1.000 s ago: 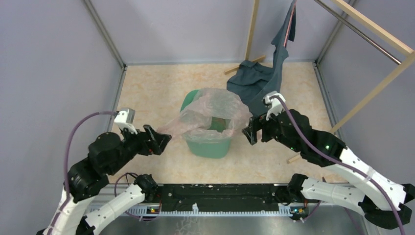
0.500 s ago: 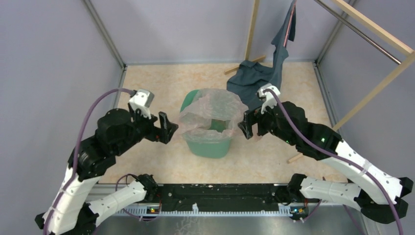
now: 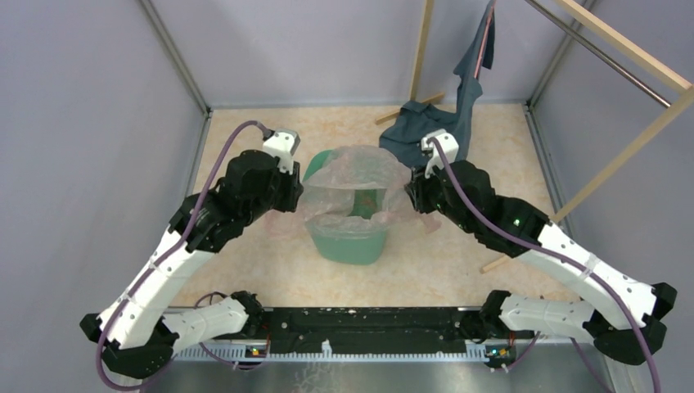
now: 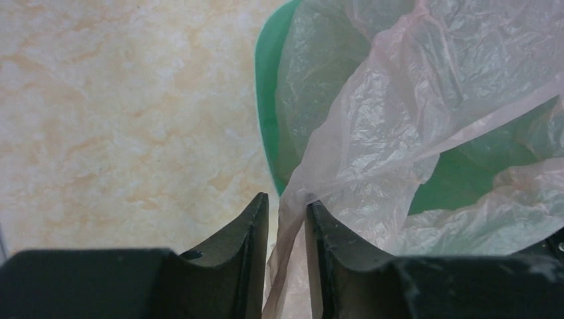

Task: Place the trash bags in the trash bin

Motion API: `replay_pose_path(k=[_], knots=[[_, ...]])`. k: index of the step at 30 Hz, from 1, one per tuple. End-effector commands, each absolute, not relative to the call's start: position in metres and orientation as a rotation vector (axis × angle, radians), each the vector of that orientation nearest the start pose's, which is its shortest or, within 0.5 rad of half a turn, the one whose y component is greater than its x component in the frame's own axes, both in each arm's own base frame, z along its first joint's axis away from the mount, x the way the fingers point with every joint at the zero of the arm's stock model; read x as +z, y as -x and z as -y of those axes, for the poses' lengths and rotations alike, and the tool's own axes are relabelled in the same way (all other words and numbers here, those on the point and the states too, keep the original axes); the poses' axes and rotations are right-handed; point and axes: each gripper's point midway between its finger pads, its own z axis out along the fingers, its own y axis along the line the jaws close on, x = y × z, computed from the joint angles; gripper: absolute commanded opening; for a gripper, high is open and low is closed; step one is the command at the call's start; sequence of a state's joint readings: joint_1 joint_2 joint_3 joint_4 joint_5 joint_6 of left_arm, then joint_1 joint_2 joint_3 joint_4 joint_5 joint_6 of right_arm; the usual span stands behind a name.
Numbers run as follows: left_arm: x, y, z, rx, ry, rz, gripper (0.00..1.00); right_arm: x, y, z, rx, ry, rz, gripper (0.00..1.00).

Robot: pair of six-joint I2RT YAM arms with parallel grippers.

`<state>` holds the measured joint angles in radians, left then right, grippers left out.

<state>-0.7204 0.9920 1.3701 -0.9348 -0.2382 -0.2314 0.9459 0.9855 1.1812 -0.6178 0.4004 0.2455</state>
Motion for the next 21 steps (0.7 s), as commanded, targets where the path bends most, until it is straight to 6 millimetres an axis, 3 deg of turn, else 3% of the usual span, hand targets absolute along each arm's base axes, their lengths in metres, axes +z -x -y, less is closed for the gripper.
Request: replay_pose_path(k=[1,5,8,10,15,17,21], knots=[[0.327,-0.246,0.151,-0.246,-0.318,-2.034,0.32,0.337,-0.249,-0.214,0.378,0.318,-1.856,0.23],[0.324,-0.259,0.152,-0.210,-0.313,-2.039,0.31,0.339,-0.263,-0.214,0.370,0.291,-1.866,0.12],[0.322,-0.271,0.150,-0.208,-0.300,-2.039,0.17,0.333,-0.276,-0.215,0.373,0.283,-1.890,0.05],[0.319,-0.281,0.145,-0.207,-0.281,-2.046,0.13,0.327,-0.285,-0.212,0.374,0.276,-1.915,0.05],[0.314,-0.303,0.130,-0.224,-0.231,-2.049,0.13,0.313,-0.298,-0.215,0.358,0.333,-1.980,0.15],[0.314,-0.311,0.127,-0.241,-0.224,-2.039,0.12,0.314,-0.299,-0.221,0.379,0.365,-1.982,0.24],[0.311,-0.311,0.137,-0.314,-0.255,-2.049,0.00,0.313,-0.293,-0.227,0.412,0.420,-2.001,0.35]])
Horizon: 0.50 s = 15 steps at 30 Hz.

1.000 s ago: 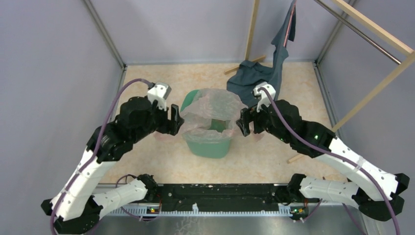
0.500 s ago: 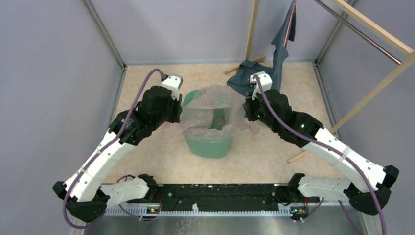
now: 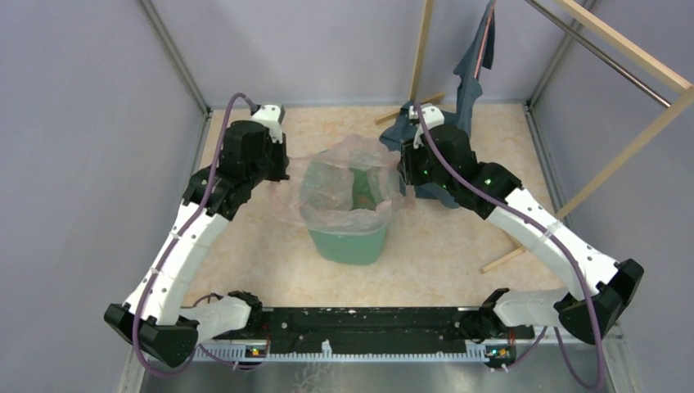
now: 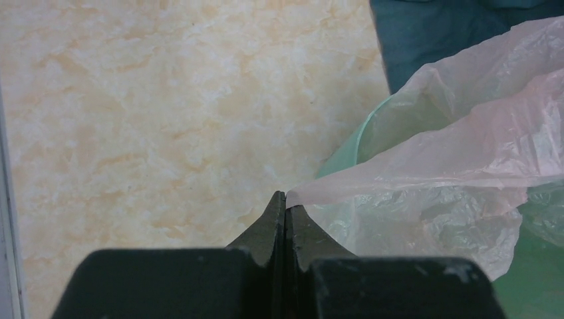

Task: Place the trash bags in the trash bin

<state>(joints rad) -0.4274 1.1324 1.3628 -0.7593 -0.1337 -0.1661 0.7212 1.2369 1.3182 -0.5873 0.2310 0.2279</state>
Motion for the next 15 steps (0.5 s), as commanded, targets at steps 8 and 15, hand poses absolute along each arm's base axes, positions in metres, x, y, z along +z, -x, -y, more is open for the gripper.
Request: replay_pose_path(k=[8,15], knots=[[0.313,-0.289,0.143,-0.415,-0.285,-2.028,0.00,0.337,-0.271,-0.231,0.459,0.641,-1.826,0.74],[0.315,-0.295,0.142,-0.400,-0.263,-2.015,0.00,0.349,-0.300,-0.231,0.395,0.505,-1.757,0.38]])
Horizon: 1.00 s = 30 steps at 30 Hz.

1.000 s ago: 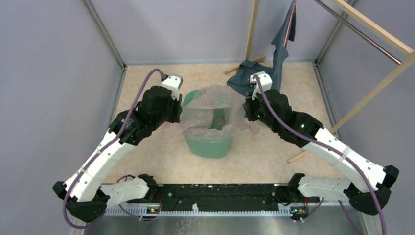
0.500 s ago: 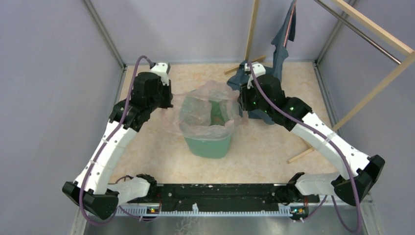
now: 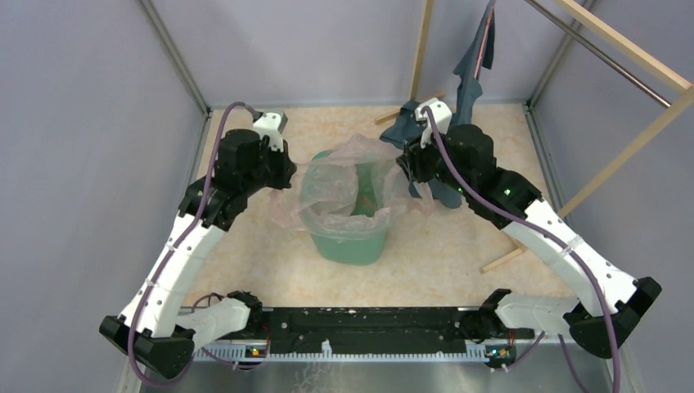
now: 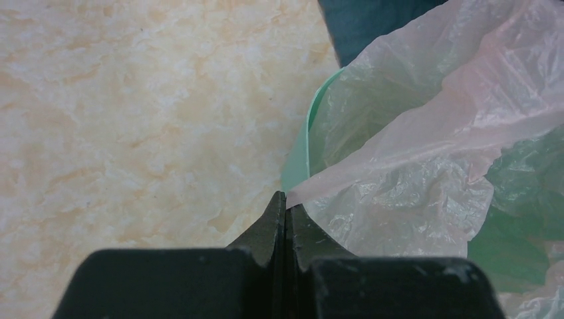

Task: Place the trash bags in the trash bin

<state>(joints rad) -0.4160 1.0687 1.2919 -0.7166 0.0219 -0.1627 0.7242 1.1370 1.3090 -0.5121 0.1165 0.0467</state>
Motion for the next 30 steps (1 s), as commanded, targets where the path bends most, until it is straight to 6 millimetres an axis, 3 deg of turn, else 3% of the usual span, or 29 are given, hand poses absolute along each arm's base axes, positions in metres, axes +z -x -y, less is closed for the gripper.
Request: replay_pose_path(k=[1,6,9,13,18,20,22,25,30], knots=[[0.314,-0.297,0.143,-0.399,-0.261,-2.016,0.00,0.351,-0.302,-0.234,0.410,0.491,-1.746,0.31],[0.311,-0.308,0.143,-0.386,-0.235,-2.028,0.00,0.356,-0.311,-0.246,0.487,0.423,-1.771,0.00],[0.309,-0.312,0.142,-0.380,-0.224,-2.036,0.00,0.339,-0.304,-0.260,0.578,0.466,-1.888,0.00],[0.311,-0.312,0.143,-0.389,-0.224,-2.036,0.00,0.325,-0.269,-0.280,0.772,0.572,-2.012,0.00],[0.315,-0.314,0.141,-0.381,-0.218,-2.022,0.00,0.336,-0.212,-0.298,1.098,0.720,-2.042,0.00],[0.314,-0.316,0.141,-0.374,-0.219,-2.024,0.00,0.344,-0.198,-0.302,1.209,0.760,-2.023,0.00],[0.313,-0.320,0.141,-0.367,-0.219,-2.029,0.00,0.346,-0.200,-0.299,1.340,0.736,-2.008,0.00],[0.309,-0.329,0.140,-0.346,-0.232,-2.043,0.00,0.348,-0.227,-0.285,1.448,0.617,-2.010,0.00],[0.298,-0.346,0.139,-0.372,-0.234,-2.077,0.00,0.334,-0.272,-0.272,1.372,0.486,-2.059,0.00]])
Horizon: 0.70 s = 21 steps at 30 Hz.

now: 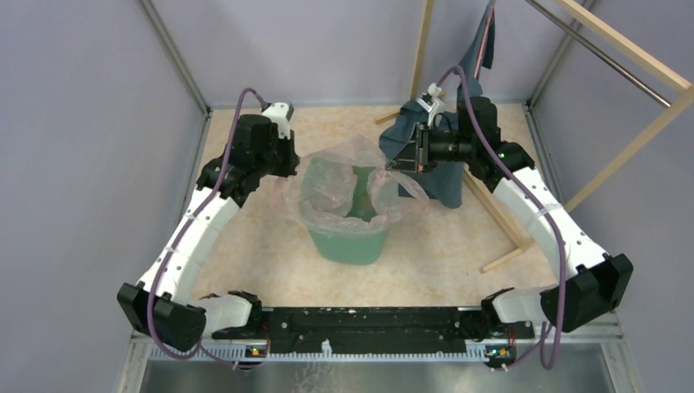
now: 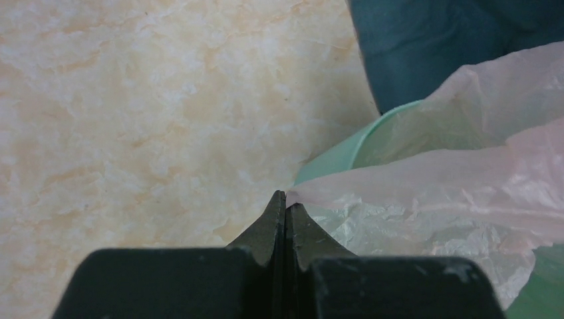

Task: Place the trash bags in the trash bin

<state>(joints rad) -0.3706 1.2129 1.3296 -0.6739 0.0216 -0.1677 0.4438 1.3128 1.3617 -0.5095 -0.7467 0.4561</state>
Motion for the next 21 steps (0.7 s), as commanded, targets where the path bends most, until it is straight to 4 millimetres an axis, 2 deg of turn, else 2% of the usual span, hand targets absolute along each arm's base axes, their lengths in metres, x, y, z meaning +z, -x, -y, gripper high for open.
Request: replay_pose_path(k=[1,6,10,15,21], knots=[[0.296,-0.349,0.141,-0.398,-0.235,-2.078,0.00,0.325,-0.281,-0.270,1.353,0.458,-2.089,0.00],[0.292,-0.361,0.147,-0.505,-0.220,-2.077,0.00,0.310,-0.312,-0.252,1.340,0.322,-2.103,0.00],[0.291,-0.370,0.147,-0.546,-0.212,-2.076,0.00,0.301,-0.320,-0.247,1.289,0.292,-2.126,0.00],[0.285,-0.380,0.148,-0.595,-0.195,-2.081,0.00,0.292,-0.328,-0.241,1.212,0.279,-2.140,0.08],[0.298,-0.371,0.154,-0.658,-0.211,-2.022,0.00,0.287,-0.335,-0.231,1.103,0.276,-2.146,0.13]])
